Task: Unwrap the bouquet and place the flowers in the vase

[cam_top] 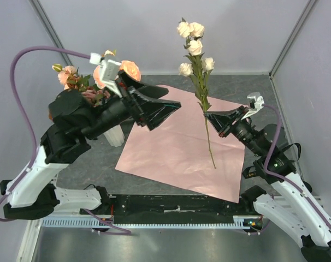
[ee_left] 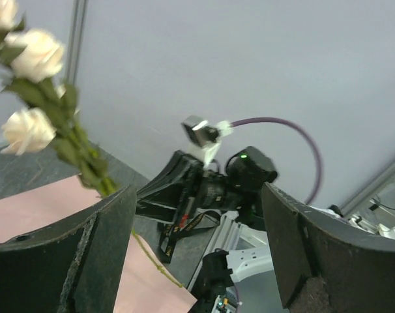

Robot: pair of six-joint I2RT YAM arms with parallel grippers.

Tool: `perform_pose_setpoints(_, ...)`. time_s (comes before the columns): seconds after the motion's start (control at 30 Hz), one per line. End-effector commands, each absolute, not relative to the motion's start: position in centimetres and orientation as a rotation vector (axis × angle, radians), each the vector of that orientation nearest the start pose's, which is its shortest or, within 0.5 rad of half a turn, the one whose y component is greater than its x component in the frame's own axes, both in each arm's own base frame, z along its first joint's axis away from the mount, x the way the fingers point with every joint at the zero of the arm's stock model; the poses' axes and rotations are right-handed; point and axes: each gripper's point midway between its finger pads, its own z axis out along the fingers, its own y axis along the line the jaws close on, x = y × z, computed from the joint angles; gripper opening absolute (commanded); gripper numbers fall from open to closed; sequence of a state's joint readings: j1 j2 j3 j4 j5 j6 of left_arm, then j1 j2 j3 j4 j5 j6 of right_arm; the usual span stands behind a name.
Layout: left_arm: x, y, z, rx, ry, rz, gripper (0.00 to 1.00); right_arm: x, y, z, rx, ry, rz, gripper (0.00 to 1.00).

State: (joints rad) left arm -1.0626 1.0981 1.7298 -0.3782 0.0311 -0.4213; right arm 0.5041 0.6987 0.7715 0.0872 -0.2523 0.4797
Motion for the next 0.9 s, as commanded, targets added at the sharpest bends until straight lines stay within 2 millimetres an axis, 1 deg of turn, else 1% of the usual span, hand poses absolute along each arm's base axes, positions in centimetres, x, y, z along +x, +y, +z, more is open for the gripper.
perform_pose_setpoints(0.0,16.2,-31.4,54.0,0.495,1.5,-1.146,0.84,20.7,19.2,43.6,-0.261,1.262,1.038,0.0)
perform_pose_setpoints(0.03,16.6,-32.0,53.2,0.504,1.536,-1.125,0.84,20.3,19.0,44.6,-0.263,1.235,1.045,0.0)
perform_pose_setpoints(0.07,17.4,-33.4,52.2,0.522,1.572,-1.103,0.84,20.1,18.9,45.2,-0.263,1.219,1.045,0.0)
perform_pose_setpoints(0.1,17.6,-33.7,52.7,0.529,1.564,-1.097,0.84,20.0,18.8,45.5,-0.264,1.212,1.046,0.0)
perform_pose_setpoints(0.13,17.9,-34.2,52.3,0.54,1.58,-1.084,0.84,19.9,18.8,45.9,-0.268,1.206,1.048,0.0)
perform_pose_setpoints(0.17,18.6,-35.2,52.0,0.552,1.592,-1.071,0.85,19.7,18.8,46.4,-0.275,1.195,1.047,0.0)
perform_pose_setpoints(0.23,19.1,-36.1,51.7,0.56,1.598,-1.065,0.86,19.4,18.8,46.9,-0.289,1.182,1.053,0.0)
perform_pose_setpoints(0.27,19.4,-36.4,51.9,0.559,1.595,-1.056,0.86,19.3,18.9,46.9,-0.294,1.18,1.056,0.0)
perform_pose_setpoints(0.3,20.0,-37.2,51.2,0.563,1.617,-1.04,0.87,19.3,18.9,46.9,-0.296,1.178,1.057,0.0)
perform_pose_setpoints(0.33,20.3,-37.5,50.9,0.565,1.626,-1.028,0.87,19.3,18.9,46.8,-0.297,1.18,1.058,0.0)
perform_pose_setpoints(0.37,20.4,-37.6,51.3,0.564,1.622,-1.029,0.87,19.2,19.0,46.9,-0.297,1.179,1.062,0.0)
perform_pose_setpoints(0.4,20.8,-38.2,50.8,0.569,1.635,-1.023,0.86,19.2,19.0,46.8,-0.301,1.18,1.062,0.0)
perform_pose_setpoints(0.43,20.9,-38.5,50.7,0.573,1.635,-1.024,0.85,19.1,19.1,46.7,-0.306,1.182,1.065,0.0)
perform_pose_setpoints(0.47,21.0,-38.5,51.0,0.569,1.627,-1.027,0.83,19.0,19.1,46.7,-0.315,1.181,1.07,0.0)
perform_pose_setpoints(0.5,21.3,-38.8,50.7,0.571,1.632,-1.022,0.8,19.0,19.2,46.5,-0.319,1.186,1.072,0.0)
perform_pose_setpoints(0.53,21.4,-38.9,50.7,0.571,1.632,-1.019,0.74,19.0,19.3,46.3,-0.322,1.189,1.071,0.0)
perform_pose_setpoints(0.57,21.5,-38.9,50.5,0.567,1.633,-1.015,0.72,18.9,19.4,46.2,-0.331,1.19,1.075,0.0)
perform_pose_setpoints(0.6,21.7,-38.9,50.5,0.563,1.636,-1.012,0.7,18.8,19.4,46.0,-0.336,1.191,1.076,0.0)
perform_pose_setpoints(0.63,21.8,-38.9,50.3,0.564,1.641,-1.01,0.65,18.8,19.5,45.9,-0.339,1.194,1.077,0.0)
perform_pose_setpoints(0.7,22.1,-38.8,50.1,0.555,1.649,-1.007,0.62,18.6,19.6,45.7,-0.354,1.194,1.085,0.0)
perform_pose_setpoints(0.73,22.1,-38.6,50.2,0.548,1.646,-1.009,0.57,18.6,19.7,45.5,-0.361,1.195,1.089,0.0)
perform_pose_setpoints(0.87,22.2,-38.3,50.5,0.54,1.628,-1.028,0.46,18.4,20.2,45.3,-0.391,1.195,1.108,0.0)
